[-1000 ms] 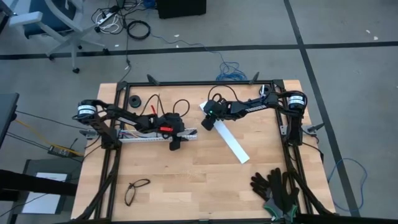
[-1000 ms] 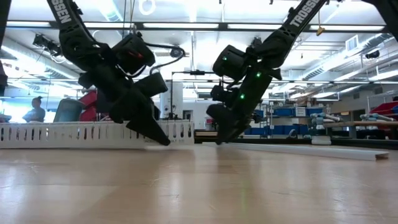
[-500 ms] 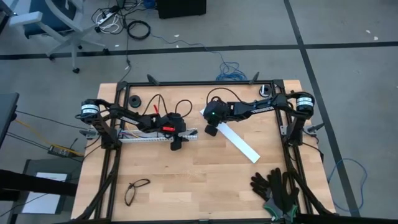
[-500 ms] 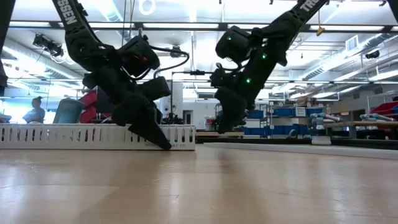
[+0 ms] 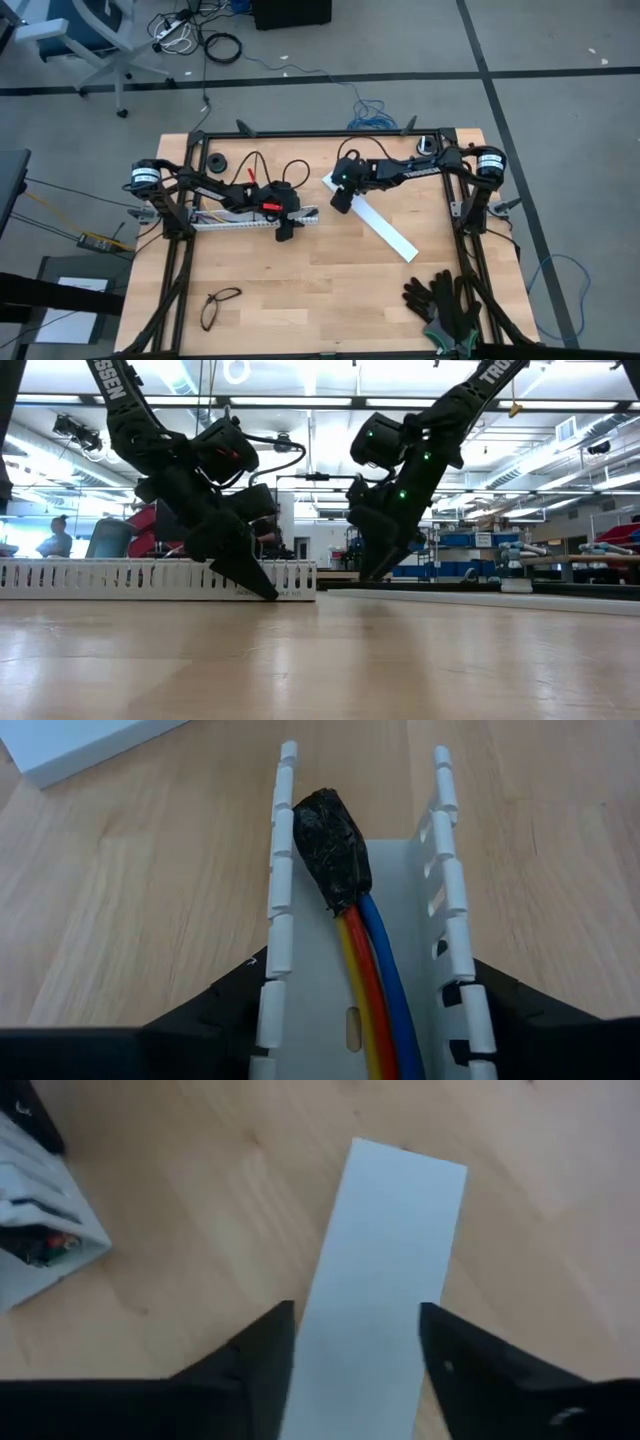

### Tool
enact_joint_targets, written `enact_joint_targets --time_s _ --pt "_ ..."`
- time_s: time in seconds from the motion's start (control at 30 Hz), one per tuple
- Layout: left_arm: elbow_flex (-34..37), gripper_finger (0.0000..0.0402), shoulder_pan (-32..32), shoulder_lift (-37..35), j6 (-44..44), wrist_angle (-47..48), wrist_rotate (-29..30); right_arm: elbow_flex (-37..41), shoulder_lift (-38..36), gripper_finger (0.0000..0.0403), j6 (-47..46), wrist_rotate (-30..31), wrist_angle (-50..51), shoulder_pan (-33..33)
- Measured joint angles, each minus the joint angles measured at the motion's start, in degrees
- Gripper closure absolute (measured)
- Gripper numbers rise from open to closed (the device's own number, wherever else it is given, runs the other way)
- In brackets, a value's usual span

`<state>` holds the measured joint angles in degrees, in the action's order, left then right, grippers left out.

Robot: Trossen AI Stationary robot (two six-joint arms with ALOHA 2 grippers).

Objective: Ziptie cables
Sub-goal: Close the white cable duct using the cover

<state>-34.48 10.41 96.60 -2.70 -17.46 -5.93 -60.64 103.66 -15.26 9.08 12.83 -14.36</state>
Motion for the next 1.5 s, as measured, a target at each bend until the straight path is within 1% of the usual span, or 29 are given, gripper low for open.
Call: enact_joint_targets --time_s 0.17,0.23,0.3,0.4,0.47,0.57,0.7,0.8,0.9,1.1,1.23,1.37,1.5 --pt "0.0 0.0184 0.01 0.0 0.02 -0.15 0.0 0.85 0.35 0.0115 0.05 -3.26 -2.24 -0.87" --pt "0.0 0.0183 0.0 0.0 0.01 -0.19 0.0 1.79 0.35 0.0085 0.63 -2.2 -2.98 -0.83" --pt "0.0 0.0183 0.01 0.0 0.02 -0.26 0.0 2.34 0.35 0.0063 0.65 1.07 -3.11 -0.73" --pt "0.0 0.0183 0.01 0.0 0.02 -0.49 0.0 3.6 0.35 0.0047 1.05 4.93 -4.52 -0.35" --pt "0.02 0.0183 0.01 0.0 0.07 -0.7 0.0 4.5 0.92 0.0044 1.83 5.41 -6.72 -0.04" --pt "0.02 0.0183 0.01 0.02 0.07 -0.75 0.39 5.38 2.51 0.0047 0.19 4.41 -8.67 0.31" --pt "0.02 0.0183 0.01 0.02 0.37 -0.81 0.76 5.31 3.81 0.0058 -0.23 3.74 -10.0 0.89" --pt "0.02 0.0183 0.01 0.02 0.37 -0.81 0.74 5.29 3.93 0.0076 -0.16 3.82 -10.04 0.96" --pt "0.0 0.0183 0.01 0.02 0.39 -0.78 0.75 5.29 3.98 0.0109 0.1 4.35 -10.12 0.98" --pt "0.0 0.0183 0.01 0.02 0.39 -0.74 0.79 5.25 4.0 0.0195 3.84 4.14 -10.35 1.01" --pt "-0.02 0.0183 0.01 0.01 0.39 -0.59 0.82 5.2 4.01 0.023 8.26 5.3 -10.55 1.01" --pt "-0.02 0.0183 0.01 0.0 0.39 -0.34 0.83 5.27 3.74 0.0252 10.45 5.06 -10.47 0.93" --pt "-0.08 0.0183 0.01 -0.07 0.47 0.11 0.85 5.35 3.48 0.0287 12.59 4.41 -10.72 0.97"
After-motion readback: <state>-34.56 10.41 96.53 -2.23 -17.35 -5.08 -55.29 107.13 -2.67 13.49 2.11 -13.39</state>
